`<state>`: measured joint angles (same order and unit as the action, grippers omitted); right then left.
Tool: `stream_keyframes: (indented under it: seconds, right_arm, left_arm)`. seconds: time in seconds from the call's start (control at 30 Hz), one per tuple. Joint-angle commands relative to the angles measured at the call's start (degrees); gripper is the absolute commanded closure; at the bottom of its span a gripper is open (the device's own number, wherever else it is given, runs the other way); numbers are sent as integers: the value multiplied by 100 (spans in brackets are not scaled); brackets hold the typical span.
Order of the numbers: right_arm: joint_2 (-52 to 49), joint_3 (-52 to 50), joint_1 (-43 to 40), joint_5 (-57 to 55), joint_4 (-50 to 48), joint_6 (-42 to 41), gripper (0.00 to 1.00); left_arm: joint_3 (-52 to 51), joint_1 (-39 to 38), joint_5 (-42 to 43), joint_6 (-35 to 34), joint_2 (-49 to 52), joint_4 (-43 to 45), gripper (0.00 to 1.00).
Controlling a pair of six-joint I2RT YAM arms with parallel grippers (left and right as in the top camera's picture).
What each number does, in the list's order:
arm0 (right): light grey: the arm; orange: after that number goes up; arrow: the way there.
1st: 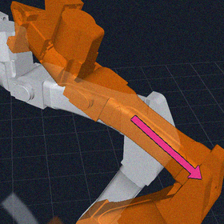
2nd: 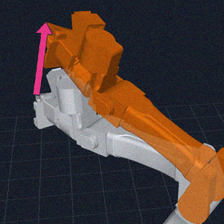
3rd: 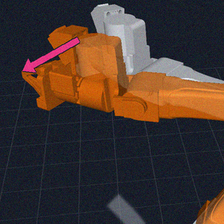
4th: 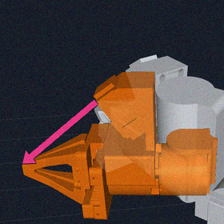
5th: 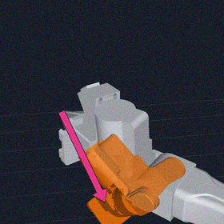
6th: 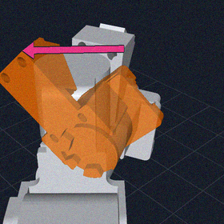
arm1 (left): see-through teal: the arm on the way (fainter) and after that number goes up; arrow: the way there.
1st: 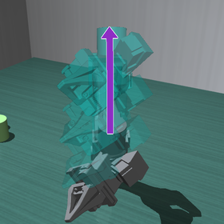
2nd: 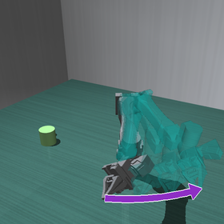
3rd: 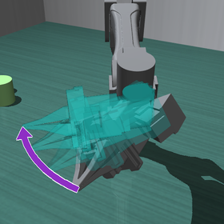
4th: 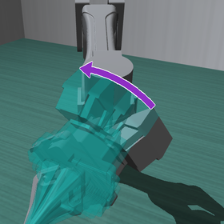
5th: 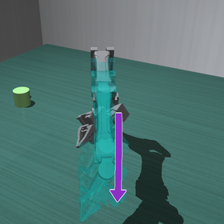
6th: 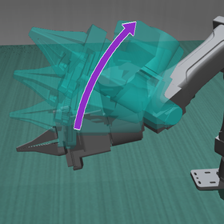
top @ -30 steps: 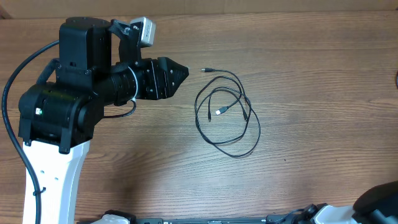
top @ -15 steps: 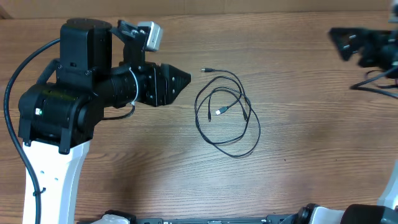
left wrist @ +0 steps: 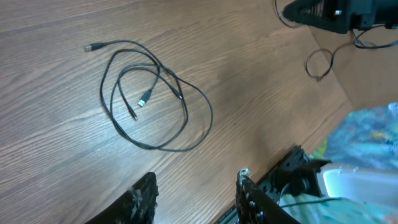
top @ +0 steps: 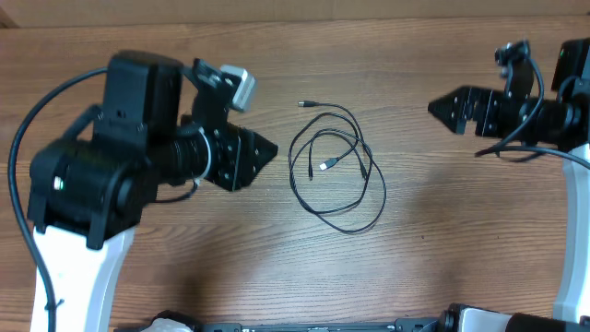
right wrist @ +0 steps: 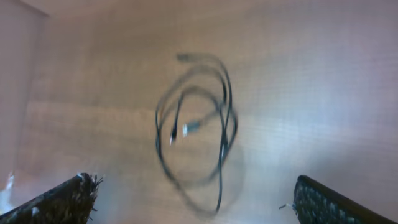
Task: Untangle cables
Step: 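Lower right gripper onto the thin black cable loop and grasp it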
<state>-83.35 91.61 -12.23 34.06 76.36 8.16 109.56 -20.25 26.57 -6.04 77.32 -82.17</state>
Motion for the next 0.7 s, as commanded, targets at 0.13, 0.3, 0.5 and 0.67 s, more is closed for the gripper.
stream_keyframes:
  seconds: [0.13, 0.3, 0.5, 0.67]
  right_arm:
    - [238, -15, 59, -363, 1034, -79, 0]
    - [343, -315, 363, -363, 1163, -83, 0]
    - [380, -612, 793, -822, 1014, -267, 0]
    - [380, -693, 1274, -1926, 595, -898, 0]
  left_arm:
    - [118, -1266, -1873, -743, -400, -142, 61]
    - [76, -2212, -2988, -1357, -396, -358, 62]
    - [-164, -2747, -3554, -1943, -404, -535, 63]
    - [-190, -2780, -3580, -2100, -407, -481, 64]
